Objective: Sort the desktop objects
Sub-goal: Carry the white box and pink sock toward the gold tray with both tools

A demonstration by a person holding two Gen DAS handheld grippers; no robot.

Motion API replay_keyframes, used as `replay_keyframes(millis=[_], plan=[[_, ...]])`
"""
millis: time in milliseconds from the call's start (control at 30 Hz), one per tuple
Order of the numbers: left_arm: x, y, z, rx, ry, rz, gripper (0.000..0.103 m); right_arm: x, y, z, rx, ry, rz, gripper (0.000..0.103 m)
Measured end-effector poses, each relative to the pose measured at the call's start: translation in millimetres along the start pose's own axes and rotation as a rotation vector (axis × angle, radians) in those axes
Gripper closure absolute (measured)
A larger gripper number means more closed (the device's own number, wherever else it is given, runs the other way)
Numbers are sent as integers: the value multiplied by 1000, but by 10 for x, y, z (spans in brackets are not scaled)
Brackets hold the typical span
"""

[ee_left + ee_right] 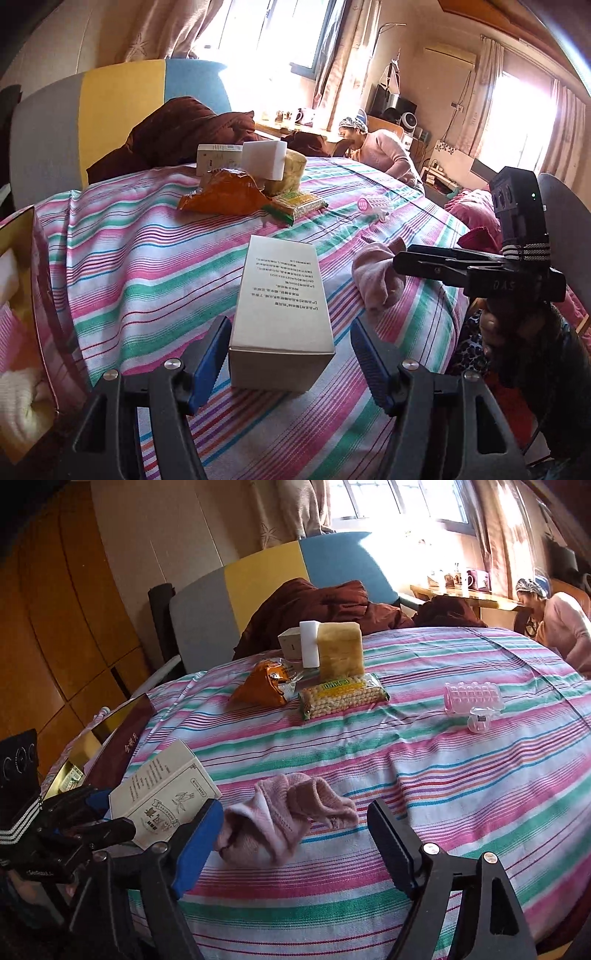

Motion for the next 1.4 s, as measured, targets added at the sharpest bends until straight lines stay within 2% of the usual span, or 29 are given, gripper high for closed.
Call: replay_keyframes(millis=[133,433,500,567,600,833,1133,1267,1400], plan=[[-8,-37,-37,-2,-12,-23,35,-94,-104,63,-20,17,-26,22],[-14,-144,-54,-29,-15,-30,36,-125,-302,128,-40,63,11,42],[1,-166,-54,-35,-17,-28,40,-134,-324,136,-48,82,19,50],[19,-180,-44,-39,-23,-32,48,-142,-346,144,-56,100,28,54],[19,-182,-38,-40,-20,-33,48,-153,-348,145,-57,111,35,56],[31,-82,-24,-21,-3,-37,49,-183,-360,131,-56,125,50,60],[-84,322,-146,63,28,-52,49,-391,-412,50,-46,147,31,60],[-300,605,-233,118,67,-82,49,-564,-450,-43,-36,166,8,60],[-739,896,-276,160,128,-161,49,-828,-560,-148,-39,214,-31,60]])
Point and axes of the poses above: each gripper's, at about its wrist camera, not at the fingertips, and y roughly against the way its jaws point, x to its right, z to its underside, the point moved 10 cm from there along -y, roughly the way its jaws point, and after that the axes turned 15 degrees about -z, right-handed, at the moved point
